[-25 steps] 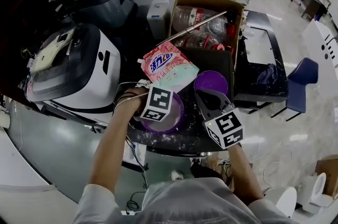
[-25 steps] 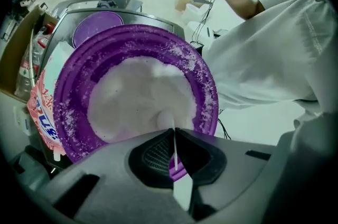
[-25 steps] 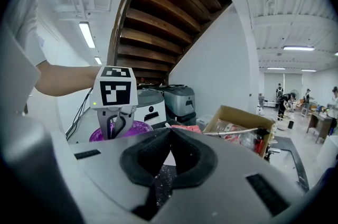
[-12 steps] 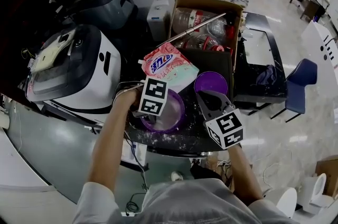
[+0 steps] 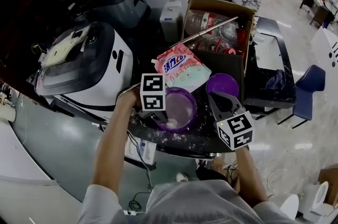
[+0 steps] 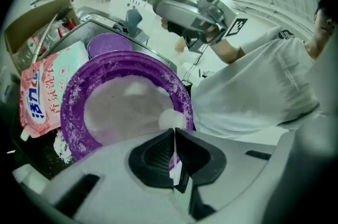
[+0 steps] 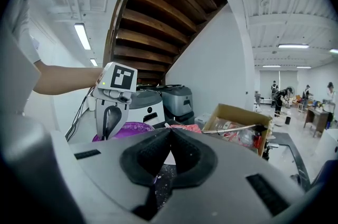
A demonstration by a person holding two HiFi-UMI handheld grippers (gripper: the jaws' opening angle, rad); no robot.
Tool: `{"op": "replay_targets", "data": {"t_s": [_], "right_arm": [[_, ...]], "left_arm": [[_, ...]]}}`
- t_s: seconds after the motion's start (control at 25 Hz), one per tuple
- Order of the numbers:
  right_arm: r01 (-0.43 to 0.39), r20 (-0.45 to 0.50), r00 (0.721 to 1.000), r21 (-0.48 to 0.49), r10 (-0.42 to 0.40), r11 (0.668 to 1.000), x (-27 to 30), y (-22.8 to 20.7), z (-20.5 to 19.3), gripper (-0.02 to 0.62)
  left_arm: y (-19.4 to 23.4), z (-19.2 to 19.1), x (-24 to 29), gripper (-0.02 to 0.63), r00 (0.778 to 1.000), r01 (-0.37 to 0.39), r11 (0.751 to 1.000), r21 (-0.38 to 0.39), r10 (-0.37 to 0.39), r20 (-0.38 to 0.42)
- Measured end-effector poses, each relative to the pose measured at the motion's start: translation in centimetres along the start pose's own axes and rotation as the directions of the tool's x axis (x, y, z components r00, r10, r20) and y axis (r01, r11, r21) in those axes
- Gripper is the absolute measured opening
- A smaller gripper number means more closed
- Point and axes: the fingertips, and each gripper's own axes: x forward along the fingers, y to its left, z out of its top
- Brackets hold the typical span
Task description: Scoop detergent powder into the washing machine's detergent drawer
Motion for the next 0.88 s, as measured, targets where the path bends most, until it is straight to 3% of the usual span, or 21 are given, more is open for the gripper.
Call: {"op": "replay_targets", "data": {"t_s": [0.24, 0.44, 0.56, 0.68, 0.8, 0.88], "right_arm": [[-0.002, 0.006, 1.000, 0.015, 0.002, 1.000, 0.4, 0.5, 0.2, 0.005], [-0.008, 0.013, 1.000, 0.017, 0.008, 1.000, 0.9, 1.1, 0.3, 0.005], [-0.016, 0.013, 1.000, 0.009, 0.016, 1.000, 1.2, 1.5, 0.5, 0.005], [-0.022, 0.014, 1.000, -0.001, 0.022, 1.000, 1.4, 2.0, 0.8, 0.005], [-0.024, 0.012, 1.000, -0.009, 0.024, 1.000, 1.6, 2.5, 0.9, 0.005], [-0.025, 0.012, 1.000, -0.016, 0.025, 1.000, 1.6, 2.9, 0.9, 0.005]], "left_arm": [[-0.2, -0.2, -0.5, 0.015, 0.985, -0.037, 0.996, -0.081, 0.049, 0.163], [-0.2, 0.0, -0.9, 0.015, 0.935, -0.047, 0.985, -0.165, 0.101, 0.339], [0.1, 0.3, -1.5, 0.015, 0.881, -0.047, 0.972, -0.230, 0.148, 0.449], [0.2, 0.3, -2.3, 0.015, 0.812, -0.037, 0.959, -0.282, 0.193, 0.551], [0.8, 0.2, -3.2, 0.015, 0.722, -0.027, 0.941, -0.337, 0.252, 0.645], [1.1, 0.2, -3.9, 0.015, 0.643, -0.017, 0.928, -0.373, 0.296, 0.706]]}}
